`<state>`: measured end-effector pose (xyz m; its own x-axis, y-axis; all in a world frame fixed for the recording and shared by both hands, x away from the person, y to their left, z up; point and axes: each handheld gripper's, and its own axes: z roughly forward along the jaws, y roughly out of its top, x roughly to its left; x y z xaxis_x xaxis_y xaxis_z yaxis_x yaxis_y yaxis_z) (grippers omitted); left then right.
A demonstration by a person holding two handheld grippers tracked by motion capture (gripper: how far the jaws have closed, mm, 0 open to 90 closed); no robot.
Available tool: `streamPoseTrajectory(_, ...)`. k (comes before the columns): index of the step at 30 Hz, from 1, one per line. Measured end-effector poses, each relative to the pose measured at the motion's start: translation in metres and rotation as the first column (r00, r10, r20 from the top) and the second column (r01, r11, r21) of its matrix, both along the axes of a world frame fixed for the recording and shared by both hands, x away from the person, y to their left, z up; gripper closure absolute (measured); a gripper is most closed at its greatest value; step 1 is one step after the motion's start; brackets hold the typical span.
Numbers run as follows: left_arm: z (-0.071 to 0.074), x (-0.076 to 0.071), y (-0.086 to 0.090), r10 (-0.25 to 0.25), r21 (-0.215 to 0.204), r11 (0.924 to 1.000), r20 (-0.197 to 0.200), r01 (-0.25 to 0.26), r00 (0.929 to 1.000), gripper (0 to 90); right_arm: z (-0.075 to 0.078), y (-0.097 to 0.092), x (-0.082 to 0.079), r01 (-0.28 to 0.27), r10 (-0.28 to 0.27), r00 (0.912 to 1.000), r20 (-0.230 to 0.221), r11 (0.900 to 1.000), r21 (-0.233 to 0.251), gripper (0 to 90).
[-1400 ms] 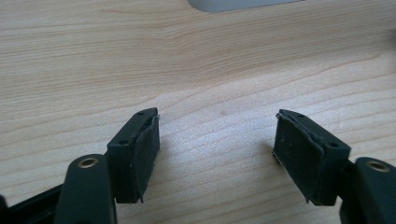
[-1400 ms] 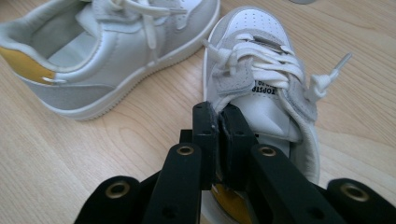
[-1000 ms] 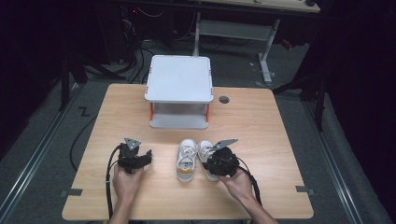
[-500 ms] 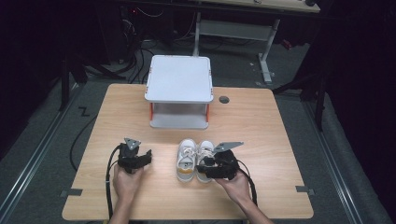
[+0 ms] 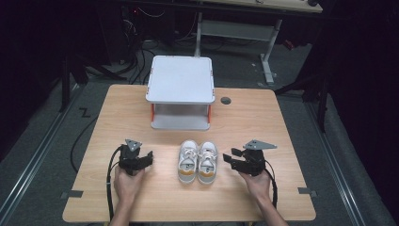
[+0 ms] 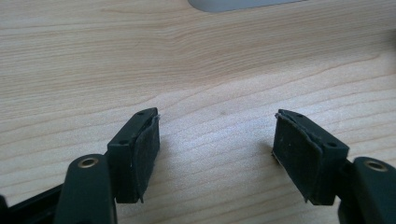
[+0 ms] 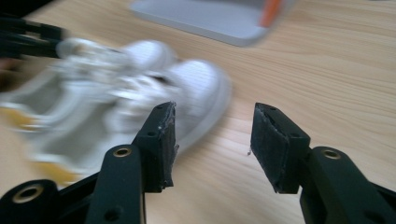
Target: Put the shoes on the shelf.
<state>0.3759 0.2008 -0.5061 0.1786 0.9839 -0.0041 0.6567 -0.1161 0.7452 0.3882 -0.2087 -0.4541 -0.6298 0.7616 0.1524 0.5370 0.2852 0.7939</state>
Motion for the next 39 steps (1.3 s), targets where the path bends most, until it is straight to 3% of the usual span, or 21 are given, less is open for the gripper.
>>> streamPoseTrajectory(4, 0.000, -0.001, -0.002, 0.004, 0.000, 1.0000, 0.005, -0.004, 1.0000, 34.0, -0.017, -0.026, 0.013, 0.126, -0.126, 0.9921, 0.007, 0.9905, -0.056, 48.7)
streamPoseTrajectory(9, 0.000, -0.001, -0.003, 0.007, 0.002, 1.0000, 0.001, -0.007, 1.0000, 34.0, -0.037, -0.057, 0.026, 0.274, -0.276, 0.9612, 0.002, 0.9529, -0.131, 46.6)
streamPoseTrajectory(12, 0.000, -0.001, -0.005, 0.006, 0.002, 1.0000, 0.003, -0.006, 1.0000, 33.6, -0.043, -0.071, 0.031, 0.332, -0.335, 0.9422, 0.006, 0.9310, -0.152, 44.5)
streamPoseTrajectory(17, 0.003, 0.000, -0.007, 0.003, -0.024, 0.9997, -0.018, -0.003, 0.9998, 35.5, -0.047, -0.082, 0.032, 0.379, -0.383, 0.9238, 0.008, 0.9109, -0.163, 40.4)
streamPoseTrajectory(21, 0.005, 0.000, -0.010, 0.002, -0.025, 0.9997, -0.026, -0.003, 0.9997, 35.6, -0.047, -0.082, 0.033, 0.389, -0.393, 0.9194, 0.012, 0.9048, -0.174, 39.7)
streamPoseTrajectory(26, 0.014, -0.007, -0.016, -0.011, -0.058, 0.9982, -0.011, 0.010, 0.9999, 35.9, -0.047, -0.082, 0.033, 0.382, -0.386, 0.9224, 0.013, 0.9073, -0.175, 37.7)
streamPoseTrajectory(30, 0.025, -0.016, -0.025, -0.016, -0.044, 0.9989, -0.014, 0.016, 0.9998, 37.1, -0.047, -0.081, 0.033, 0.379, -0.383, 0.9235, 0.015, 0.9067, -0.184, 37.1)
streamPoseTrajectory(36, 0.045, -0.037, -0.051, -0.099, -0.053, 0.9936, 0.020, 0.100, 0.9949, 39.4, -0.047, -0.080, 0.032, 0.382, -0.385, 0.9226, 0.023, 0.9036, -0.194, 37.1)
streamPoseTrajectory(39, 0.059, -0.047, -0.070, -0.148, -0.085, 0.9849, 0.038, 0.151, 0.9882, 41.5, -0.047, -0.080, 0.032, 0.382, -0.385, 0.9226, 0.023, 0.9036, -0.194, 37.1)
